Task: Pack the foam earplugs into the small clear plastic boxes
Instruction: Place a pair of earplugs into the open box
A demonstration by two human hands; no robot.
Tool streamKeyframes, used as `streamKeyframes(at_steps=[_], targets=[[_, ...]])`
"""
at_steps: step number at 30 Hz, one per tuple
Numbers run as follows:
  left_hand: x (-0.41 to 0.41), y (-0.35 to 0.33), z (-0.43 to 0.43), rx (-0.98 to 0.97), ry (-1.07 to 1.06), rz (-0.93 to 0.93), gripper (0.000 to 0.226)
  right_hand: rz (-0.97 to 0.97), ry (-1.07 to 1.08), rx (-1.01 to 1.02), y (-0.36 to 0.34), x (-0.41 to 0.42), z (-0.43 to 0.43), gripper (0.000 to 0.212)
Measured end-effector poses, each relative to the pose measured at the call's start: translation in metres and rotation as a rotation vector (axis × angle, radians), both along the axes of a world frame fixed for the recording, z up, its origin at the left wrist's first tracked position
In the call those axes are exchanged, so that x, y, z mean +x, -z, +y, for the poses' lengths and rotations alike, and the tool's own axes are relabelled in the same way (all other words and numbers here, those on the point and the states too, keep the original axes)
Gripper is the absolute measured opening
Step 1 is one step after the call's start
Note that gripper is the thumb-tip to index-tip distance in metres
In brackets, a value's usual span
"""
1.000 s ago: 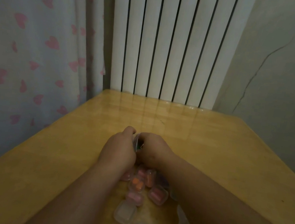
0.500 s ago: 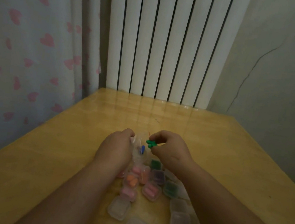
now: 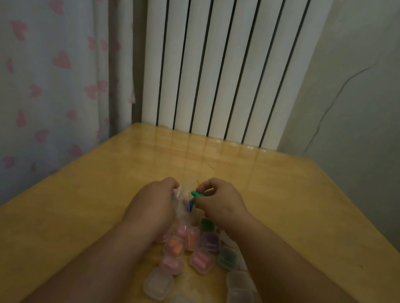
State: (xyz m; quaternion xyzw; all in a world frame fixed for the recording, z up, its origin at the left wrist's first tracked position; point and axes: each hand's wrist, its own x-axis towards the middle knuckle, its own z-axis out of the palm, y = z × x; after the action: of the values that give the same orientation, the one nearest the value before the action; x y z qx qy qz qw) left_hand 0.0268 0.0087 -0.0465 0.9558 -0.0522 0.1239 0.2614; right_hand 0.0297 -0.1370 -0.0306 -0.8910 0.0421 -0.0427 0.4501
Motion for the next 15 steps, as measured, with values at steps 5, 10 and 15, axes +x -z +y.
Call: streamKeyframes(at_steps=[5,10,15], targets=[[0.002,0.000,0.000,-0.002,-0.003,0.000,0.044,0.007,-0.006,-0.090,-0.001,0.008,0.008,0.011],[0.002,0.000,0.000,-0.001,-0.001,0.001,0.049,0.015,-0.023,-0.072,-0.003,0.011,0.012,0.007],[0.001,-0.001,0.001,-0.003,0.000,0.005,0.048,0.006,-0.031,-0.126,-0.001,0.013,0.014,0.013]])
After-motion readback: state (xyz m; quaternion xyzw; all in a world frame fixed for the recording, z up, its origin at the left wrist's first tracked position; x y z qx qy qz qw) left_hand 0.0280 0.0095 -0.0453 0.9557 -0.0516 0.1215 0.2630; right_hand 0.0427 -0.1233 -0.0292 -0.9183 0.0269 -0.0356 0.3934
